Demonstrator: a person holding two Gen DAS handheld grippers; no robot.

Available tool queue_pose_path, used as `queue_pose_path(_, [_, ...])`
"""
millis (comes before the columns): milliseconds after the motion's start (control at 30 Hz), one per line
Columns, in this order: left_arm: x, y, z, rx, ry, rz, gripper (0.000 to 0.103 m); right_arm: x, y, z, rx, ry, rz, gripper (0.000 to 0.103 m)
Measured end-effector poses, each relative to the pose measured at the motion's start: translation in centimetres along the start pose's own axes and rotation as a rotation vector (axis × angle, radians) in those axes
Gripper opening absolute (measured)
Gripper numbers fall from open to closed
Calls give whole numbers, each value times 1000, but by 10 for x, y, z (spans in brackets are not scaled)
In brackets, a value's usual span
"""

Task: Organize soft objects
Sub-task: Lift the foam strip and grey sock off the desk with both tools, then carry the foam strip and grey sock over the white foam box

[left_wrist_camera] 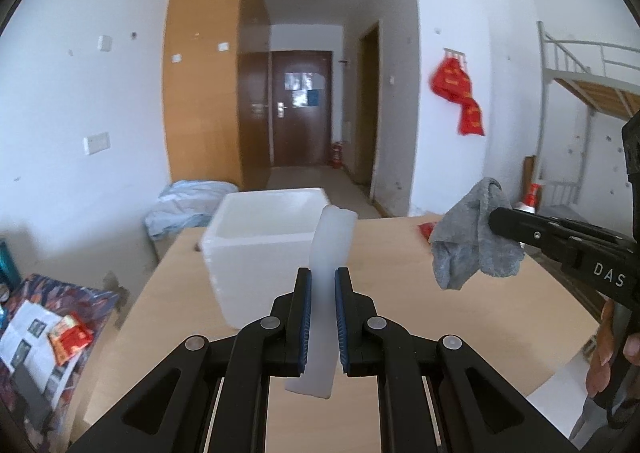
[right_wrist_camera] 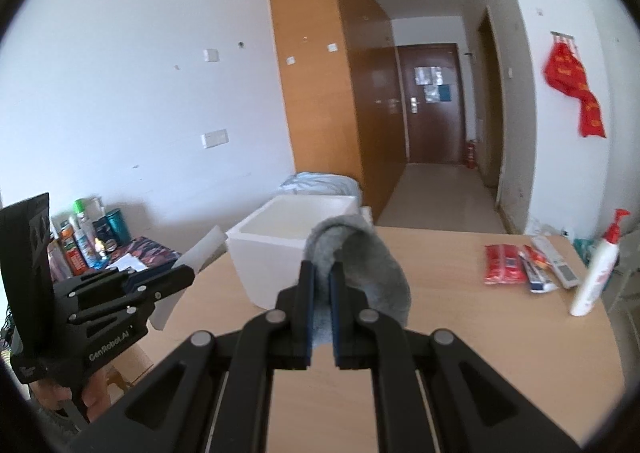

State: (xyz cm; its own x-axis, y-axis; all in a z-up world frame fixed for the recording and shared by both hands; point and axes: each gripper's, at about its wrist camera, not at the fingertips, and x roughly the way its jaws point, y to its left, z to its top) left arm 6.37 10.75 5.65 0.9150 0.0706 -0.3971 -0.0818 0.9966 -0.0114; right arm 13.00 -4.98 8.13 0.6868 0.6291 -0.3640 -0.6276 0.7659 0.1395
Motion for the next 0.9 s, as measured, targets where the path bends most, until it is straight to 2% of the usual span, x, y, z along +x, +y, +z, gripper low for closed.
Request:
queue_pose_path(367, [-21, 37, -5, -60, -22, 105, 12, 22, 32, 7, -46, 17, 107, 9])
queue_pose_path(900, [-21, 55, -4, -92, -19, 135, 12, 35, 39, 14, -60, 24, 129, 9])
